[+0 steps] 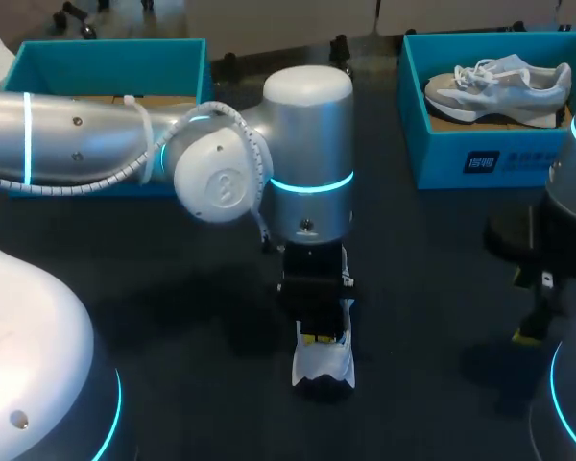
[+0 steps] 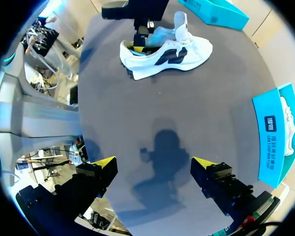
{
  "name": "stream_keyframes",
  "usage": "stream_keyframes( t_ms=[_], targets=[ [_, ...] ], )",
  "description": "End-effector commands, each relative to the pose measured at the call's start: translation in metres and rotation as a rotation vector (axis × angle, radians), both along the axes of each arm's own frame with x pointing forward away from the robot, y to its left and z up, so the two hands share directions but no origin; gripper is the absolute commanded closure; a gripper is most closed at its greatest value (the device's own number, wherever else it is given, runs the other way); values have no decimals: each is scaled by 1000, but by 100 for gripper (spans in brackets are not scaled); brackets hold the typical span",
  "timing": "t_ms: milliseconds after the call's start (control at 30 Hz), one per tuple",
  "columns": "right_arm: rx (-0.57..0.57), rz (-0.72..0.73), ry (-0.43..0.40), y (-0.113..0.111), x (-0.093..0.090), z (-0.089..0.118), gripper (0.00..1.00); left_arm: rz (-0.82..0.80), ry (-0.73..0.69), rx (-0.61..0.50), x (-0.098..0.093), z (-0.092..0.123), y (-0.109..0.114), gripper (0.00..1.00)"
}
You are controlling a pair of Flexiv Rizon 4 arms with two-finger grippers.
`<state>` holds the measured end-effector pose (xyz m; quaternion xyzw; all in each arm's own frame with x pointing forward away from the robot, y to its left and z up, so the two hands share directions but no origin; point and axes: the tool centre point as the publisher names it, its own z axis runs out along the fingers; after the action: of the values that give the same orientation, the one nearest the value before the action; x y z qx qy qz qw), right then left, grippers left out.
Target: Take the shoe out of the shoebox, open the shoe tongue, remove and reinsert the insole, then place the shoe into the shoebox
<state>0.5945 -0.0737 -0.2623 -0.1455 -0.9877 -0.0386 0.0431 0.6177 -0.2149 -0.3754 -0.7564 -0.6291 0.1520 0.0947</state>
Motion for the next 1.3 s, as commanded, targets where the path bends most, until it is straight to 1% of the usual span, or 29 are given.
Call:
stream_keyframes(
  t_ms=[33, 267, 367, 533, 667, 867, 1100, 1300],
  targets=[
    [0, 0, -2, 0, -1, -1, 0, 8, -9, -4, -3, -11, -3, 100],
    [0, 0, -2, 0, -1, -1, 0, 7, -40, 26, -5, -28, -4, 100],
    [0, 0, -2, 0, -1, -1, 0, 12, -56, 36, -2, -30, -5, 100],
    [0, 0, -2, 0, -1, -1, 0, 29, -65, 4, 5, -8, -4, 100],
    [0, 0, -2, 0, -1, -1, 0, 21, -59, -1, 3, 7, -6, 100],
    [0, 0, -2, 0, -1, -1, 0, 3, -43, -7, 0, 16, -11, 100],
    [0, 0, -2, 0, -1, -1, 0, -2, -24, 17, -4, 4, -11, 100],
    [0, 0, -2, 0, -1, -1, 0, 5, -11, 31, -2, -8, -12, 100]
  ],
)
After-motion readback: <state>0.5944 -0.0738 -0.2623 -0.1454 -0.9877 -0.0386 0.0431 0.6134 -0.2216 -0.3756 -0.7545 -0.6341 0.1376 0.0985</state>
